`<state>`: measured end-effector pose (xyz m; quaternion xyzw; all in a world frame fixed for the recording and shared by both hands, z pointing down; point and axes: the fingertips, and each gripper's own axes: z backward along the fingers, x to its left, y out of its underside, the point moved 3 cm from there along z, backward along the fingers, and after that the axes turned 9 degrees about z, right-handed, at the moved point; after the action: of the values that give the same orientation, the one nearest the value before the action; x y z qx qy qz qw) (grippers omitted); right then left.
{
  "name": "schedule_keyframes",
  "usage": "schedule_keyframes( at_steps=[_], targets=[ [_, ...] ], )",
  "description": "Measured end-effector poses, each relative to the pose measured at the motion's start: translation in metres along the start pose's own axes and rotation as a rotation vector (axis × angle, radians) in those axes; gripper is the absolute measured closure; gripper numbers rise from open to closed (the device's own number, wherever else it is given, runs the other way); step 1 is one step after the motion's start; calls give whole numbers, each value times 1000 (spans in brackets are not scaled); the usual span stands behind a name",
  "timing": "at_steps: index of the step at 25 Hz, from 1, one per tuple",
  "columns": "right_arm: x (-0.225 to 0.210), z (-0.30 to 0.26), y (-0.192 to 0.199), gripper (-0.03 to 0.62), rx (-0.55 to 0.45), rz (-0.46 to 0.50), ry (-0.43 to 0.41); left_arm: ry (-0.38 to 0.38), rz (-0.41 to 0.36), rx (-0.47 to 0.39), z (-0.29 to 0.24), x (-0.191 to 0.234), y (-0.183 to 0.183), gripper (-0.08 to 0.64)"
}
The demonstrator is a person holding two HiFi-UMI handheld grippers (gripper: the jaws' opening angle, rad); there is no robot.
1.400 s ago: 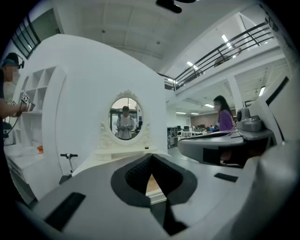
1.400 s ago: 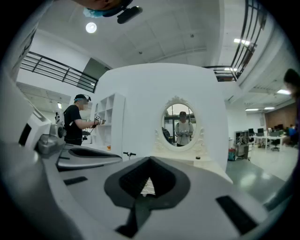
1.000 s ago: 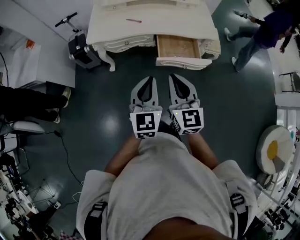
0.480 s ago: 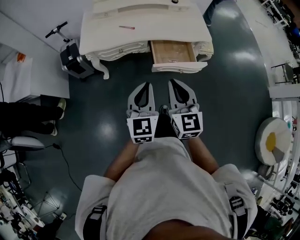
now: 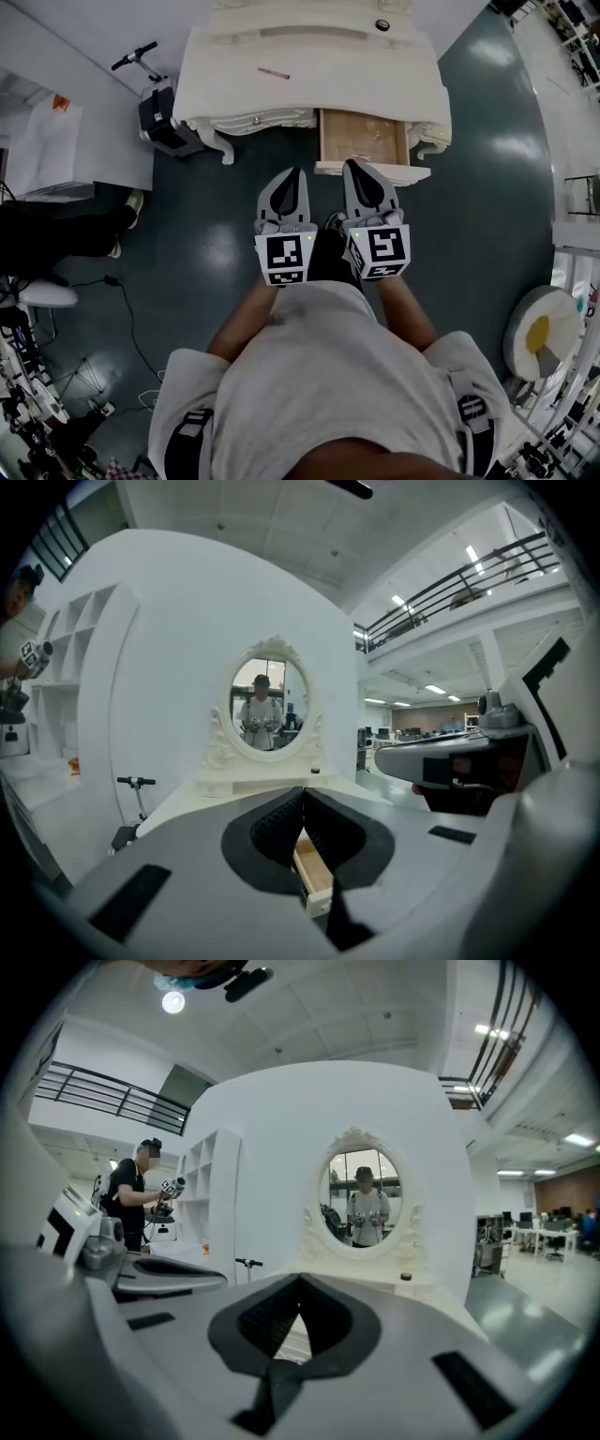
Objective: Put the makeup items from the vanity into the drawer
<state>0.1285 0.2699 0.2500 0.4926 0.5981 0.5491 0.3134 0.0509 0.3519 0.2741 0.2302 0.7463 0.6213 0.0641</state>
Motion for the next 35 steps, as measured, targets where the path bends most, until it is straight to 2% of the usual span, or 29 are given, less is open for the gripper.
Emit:
schedule_keyframes(
  at_steps=[3,7,9,13,21,35],
  targets=[
    [-36,-27,3,577,-1,-19,-25,-24,-10,17,-40,-6,-5,554],
    [-88,-55,10,577,9,-31,-47,-17,-5,13,-90,-29,-14,554],
    [-109,-64,15,577,41,-26,-63,-8,0,-4,-108,-42,-21,554],
    [-146,-77,23,577,95,-12,-77,0,-42,-5,-138,-60,-27,554],
    [-188,-114,21,577,112,-4,-52,17,-45,28,-187,-55,-32,554],
    [-238,-205,54,577,236,-61,108,208,-20,141,-317,-19,-23,554]
  ],
)
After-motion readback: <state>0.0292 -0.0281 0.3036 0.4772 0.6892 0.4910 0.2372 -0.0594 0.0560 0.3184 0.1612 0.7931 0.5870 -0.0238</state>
